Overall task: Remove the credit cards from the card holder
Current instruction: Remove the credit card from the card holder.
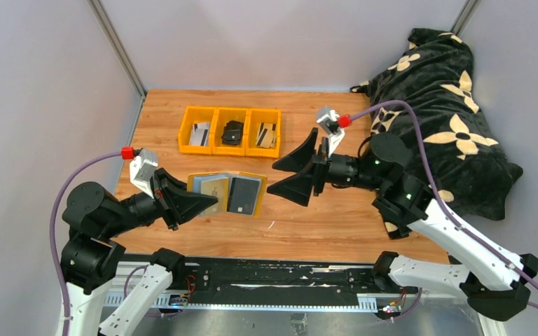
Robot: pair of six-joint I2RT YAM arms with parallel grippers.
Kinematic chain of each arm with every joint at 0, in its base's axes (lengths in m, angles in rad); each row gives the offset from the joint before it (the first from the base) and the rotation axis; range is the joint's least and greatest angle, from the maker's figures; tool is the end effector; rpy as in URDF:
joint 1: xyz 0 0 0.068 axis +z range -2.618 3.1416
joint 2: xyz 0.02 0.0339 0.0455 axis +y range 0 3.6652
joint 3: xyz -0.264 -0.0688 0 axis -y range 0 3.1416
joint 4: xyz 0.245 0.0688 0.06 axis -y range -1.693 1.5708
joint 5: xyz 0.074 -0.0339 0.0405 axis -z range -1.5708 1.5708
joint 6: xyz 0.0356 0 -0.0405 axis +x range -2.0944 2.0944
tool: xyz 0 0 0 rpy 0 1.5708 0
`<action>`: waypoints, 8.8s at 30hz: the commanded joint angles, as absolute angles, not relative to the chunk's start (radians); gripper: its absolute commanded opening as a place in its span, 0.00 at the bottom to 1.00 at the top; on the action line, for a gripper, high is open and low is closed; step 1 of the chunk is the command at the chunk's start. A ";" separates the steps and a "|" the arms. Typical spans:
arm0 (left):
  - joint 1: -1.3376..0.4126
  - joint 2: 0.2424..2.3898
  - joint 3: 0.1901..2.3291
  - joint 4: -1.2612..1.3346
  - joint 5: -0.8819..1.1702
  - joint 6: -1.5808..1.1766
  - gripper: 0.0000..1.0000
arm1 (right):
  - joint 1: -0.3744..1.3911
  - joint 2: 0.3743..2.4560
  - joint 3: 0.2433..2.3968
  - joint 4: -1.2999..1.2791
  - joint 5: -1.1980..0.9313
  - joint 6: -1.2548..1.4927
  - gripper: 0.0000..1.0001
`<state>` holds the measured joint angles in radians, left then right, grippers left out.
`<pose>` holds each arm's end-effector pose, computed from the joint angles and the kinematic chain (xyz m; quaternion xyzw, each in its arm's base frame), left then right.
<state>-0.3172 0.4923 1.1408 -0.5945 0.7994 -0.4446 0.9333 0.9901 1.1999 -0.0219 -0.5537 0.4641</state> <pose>0.0348 -0.0383 0.4394 0.2416 0.6502 -0.4971 0.5213 0.1068 0.1757 0.4634 -0.3474 0.5476 0.6101 0.4553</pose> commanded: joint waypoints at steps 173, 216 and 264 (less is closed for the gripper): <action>-0.314 0.601 1.108 -0.522 0.836 -0.658 0.05 | 1.011 1.249 0.972 0.674 -0.658 0.930 0.51; -0.295 0.614 1.100 -0.377 0.937 -0.832 0.17 | 0.995 1.181 0.818 0.802 -0.653 0.998 0.00; -0.288 0.601 1.158 -0.437 0.843 -0.754 0.00 | 0.954 1.165 0.750 0.942 -0.612 1.100 0.00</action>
<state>-0.2886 0.6041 1.1110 -0.4583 0.8459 -0.7666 0.9848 1.2133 0.8070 0.9432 -0.6334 1.1198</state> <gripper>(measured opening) 0.151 0.007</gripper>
